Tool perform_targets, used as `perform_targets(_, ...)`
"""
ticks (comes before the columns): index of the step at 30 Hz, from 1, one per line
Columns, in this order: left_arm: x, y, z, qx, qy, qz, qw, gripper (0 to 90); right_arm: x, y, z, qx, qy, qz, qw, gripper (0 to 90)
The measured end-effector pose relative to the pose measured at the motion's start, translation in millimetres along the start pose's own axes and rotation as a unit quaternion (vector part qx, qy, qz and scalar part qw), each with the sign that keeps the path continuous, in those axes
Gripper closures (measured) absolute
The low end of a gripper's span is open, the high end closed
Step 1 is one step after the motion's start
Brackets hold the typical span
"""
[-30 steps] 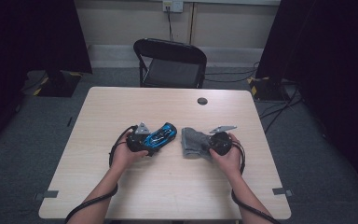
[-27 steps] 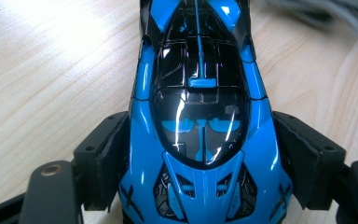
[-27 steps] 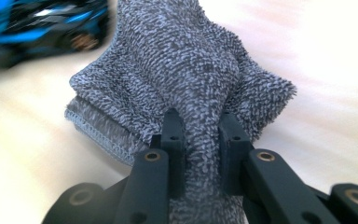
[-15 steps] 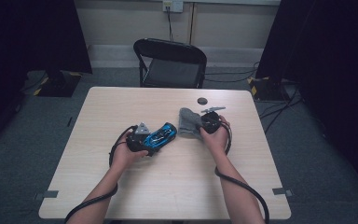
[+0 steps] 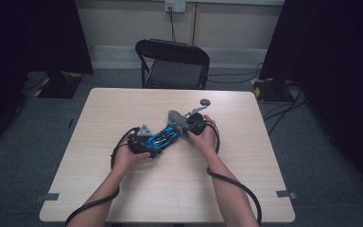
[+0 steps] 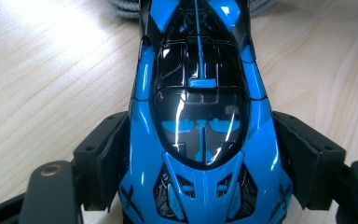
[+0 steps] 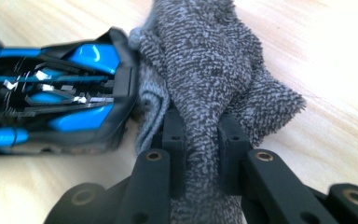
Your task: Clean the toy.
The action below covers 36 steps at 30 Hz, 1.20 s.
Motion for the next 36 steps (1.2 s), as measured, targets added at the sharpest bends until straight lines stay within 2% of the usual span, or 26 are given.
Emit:
perform_targets(6,0.0,0.0,-0.1,0.0,0.0,0.0,1.0,24.0,-7.4,-9.1,-6.1,-0.013,0.011,-0.003,0.9998,76.7)
perform_targets(15,0.0,0.0,-0.1,0.0,0.0,0.0,1.0,24.0,-19.5,-24.0,-10.2,-0.017,0.026,-0.003,0.9995,76.7)
perform_targets(36,-0.1,0.0,-0.1,0.0,0.0,0.0,1.0,24.0,-42.9,-59.0,-16.3,0.014,0.059,0.02,0.998,76.6)
Point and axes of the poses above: each handheld gripper's, and its own axes: x roughly forward along the jaws, y roughly out of its top, z roughly to its right, the point moved 9 cm from there along x, roughly forward along the jaws, and after that the axes turned 5 degrees about -z, right-handed, at the moved point
